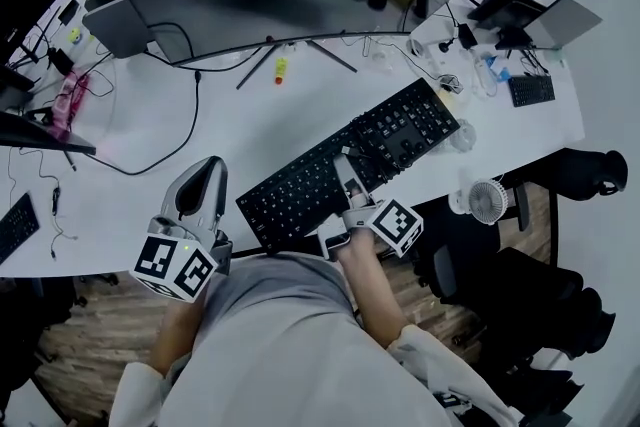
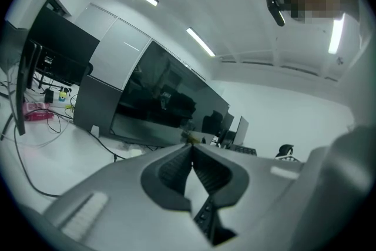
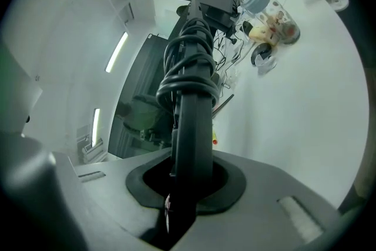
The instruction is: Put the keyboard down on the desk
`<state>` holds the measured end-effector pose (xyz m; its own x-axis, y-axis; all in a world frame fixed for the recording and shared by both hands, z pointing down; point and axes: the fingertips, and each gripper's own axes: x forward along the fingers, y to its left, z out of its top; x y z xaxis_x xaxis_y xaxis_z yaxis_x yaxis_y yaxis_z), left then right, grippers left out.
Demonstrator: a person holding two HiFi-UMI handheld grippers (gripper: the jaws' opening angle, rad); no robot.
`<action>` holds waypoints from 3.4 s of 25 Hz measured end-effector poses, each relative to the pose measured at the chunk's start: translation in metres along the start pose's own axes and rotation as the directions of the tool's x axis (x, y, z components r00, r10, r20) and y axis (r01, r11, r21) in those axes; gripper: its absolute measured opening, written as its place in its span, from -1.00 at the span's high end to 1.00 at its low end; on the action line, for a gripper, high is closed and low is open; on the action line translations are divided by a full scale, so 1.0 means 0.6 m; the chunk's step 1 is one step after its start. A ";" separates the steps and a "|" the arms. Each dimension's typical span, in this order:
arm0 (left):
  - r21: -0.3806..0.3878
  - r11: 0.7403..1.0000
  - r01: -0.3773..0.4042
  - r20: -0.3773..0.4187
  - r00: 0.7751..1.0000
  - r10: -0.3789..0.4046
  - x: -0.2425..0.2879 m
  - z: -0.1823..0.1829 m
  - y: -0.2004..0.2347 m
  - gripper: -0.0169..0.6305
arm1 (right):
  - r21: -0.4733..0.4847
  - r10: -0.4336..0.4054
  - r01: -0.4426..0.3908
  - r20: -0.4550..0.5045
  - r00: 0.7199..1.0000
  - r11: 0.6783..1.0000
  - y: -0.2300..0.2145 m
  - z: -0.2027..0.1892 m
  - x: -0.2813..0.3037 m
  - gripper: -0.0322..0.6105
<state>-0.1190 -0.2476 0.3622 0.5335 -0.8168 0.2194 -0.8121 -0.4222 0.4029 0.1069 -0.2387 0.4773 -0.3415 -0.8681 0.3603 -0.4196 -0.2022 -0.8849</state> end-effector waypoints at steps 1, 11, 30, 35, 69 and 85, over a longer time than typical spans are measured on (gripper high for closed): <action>-0.005 1.000 -0.001 -0.001 1.000 0.001 0.002 0.000 0.000 0.95 | 0.007 -0.004 0.004 -0.004 1.000 1.000 -0.005 0.001 0.002 0.68; -0.015 1.000 -0.004 -0.023 1.000 0.004 0.012 -0.008 0.001 0.95 | 0.098 0.034 -0.034 -0.004 0.999 0.995 -0.030 0.003 0.026 0.68; -0.022 1.000 0.013 -0.072 0.997 -0.014 0.007 -0.031 -0.009 0.95 | 0.226 0.004 -0.003 -0.007 1.000 0.974 -0.088 -0.024 0.062 0.68; -0.019 1.000 0.018 -0.080 0.997 -0.019 0.004 -0.037 -0.019 0.95 | 0.255 -0.003 0.004 -0.003 1.000 0.967 -0.105 -0.028 0.071 0.68; -0.011 0.999 -0.037 -0.105 0.994 0.035 -0.003 -0.051 -0.016 0.95 | 0.403 -0.123 0.114 -0.003 0.992 0.908 -0.191 -0.030 0.157 0.68; -0.020 0.997 -0.073 -0.122 0.990 0.070 -0.011 -0.056 0.006 0.95 | 0.441 -0.179 0.152 0.021 0.984 0.885 -0.190 -0.037 0.205 0.68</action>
<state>-0.1174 -0.2303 0.3923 0.5004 -0.7901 0.3542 -0.8439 -0.3535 0.4036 0.0941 -0.3125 0.6288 -0.2428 -0.8271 0.5070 -0.0527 -0.5106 -0.8582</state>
